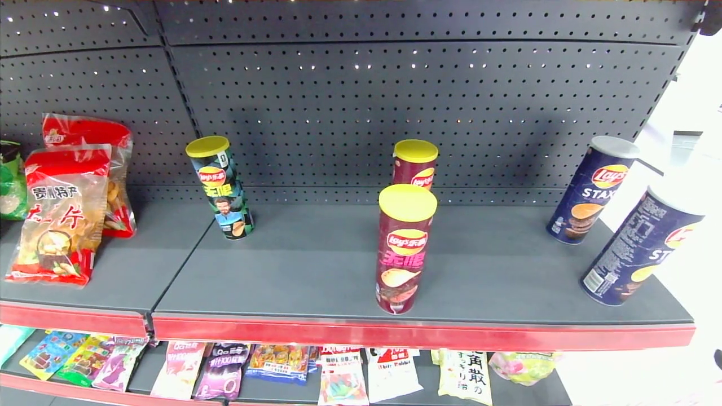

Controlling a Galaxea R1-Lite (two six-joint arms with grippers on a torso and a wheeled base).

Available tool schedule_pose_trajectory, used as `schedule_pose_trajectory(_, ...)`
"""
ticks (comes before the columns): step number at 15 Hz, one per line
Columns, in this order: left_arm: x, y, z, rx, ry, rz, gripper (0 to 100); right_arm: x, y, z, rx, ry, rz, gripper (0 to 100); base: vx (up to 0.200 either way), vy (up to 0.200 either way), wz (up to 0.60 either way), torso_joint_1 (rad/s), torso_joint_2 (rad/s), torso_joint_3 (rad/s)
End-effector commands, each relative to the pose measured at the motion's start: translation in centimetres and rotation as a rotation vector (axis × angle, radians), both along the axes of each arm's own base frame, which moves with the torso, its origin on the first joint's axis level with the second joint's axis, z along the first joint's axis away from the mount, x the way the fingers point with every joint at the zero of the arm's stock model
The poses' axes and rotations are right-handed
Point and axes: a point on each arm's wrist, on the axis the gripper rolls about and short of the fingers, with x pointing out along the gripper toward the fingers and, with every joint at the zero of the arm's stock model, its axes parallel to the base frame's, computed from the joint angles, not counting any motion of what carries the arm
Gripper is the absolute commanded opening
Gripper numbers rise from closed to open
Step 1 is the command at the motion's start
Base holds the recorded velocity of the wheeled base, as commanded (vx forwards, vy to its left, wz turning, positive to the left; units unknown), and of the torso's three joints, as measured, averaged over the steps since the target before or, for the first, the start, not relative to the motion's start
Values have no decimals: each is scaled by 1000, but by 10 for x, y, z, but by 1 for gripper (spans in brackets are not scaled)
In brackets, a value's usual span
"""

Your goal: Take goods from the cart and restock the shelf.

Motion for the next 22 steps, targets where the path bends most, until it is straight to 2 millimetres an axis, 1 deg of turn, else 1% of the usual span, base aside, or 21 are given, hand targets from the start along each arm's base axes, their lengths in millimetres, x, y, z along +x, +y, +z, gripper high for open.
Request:
schedule_pose_trajectory(1,0,0,0,0,1,0,100,-36,-1,-26,-9,-99,-100,100,0,0,0,0,0,0)
schedule_pose_trajectory(3,0,0,0,0,-2,0,100,-42,-1,-35,-26,-121,-119,100,0,0,0,0,0,0)
schedule_pose_trajectory(5,0,0,0,2,1,0,100,-47,-1,-60,-24,-133,-99,100,0,0,0,0,0,0)
schedule_pose_trajectory(7,0,0,0,2,1,0,100,-55,-1,-76,-49,-189,-85,100,0,0,0,0,0,0)
schedule_pose_trajectory(8,0,0,0,2,-1,0,100,-54,-2,-80,-49,-183,-81,100,0,0,0,0,0,0)
schedule_pose_trajectory(9,0,0,0,2,-1,0,100,-54,-2,-80,-49,-183,-81,100,0,0,0,0,0,0)
schedule_pose_trajectory(10,0,0,0,5,1,-2,100,-51,-2,-88,-43,-157,-78,100,0,0,0,0,0,0)
schedule_pose_trajectory(12,0,0,0,3,1,0,100,-51,-1,-88,-38,-155,-52,100,0,0,0,0,0,0)
schedule_pose_trajectory(17,0,0,0,5,-2,-2,100,-51,-1,-89,-22,-157,-48,100,-200,0,0,7,-1,3)
schedule_pose_trajectory(20,0,0,0,3,-1,-2,100,-51,-1,-89,-20,-157,-49,100,0,0,0,0,0,0)
schedule_pose_trajectory(22,0,0,0,3,-1,-2,100,-51,-1,-89,-11,-157,-49,100,0,0,-600,12,7,0)
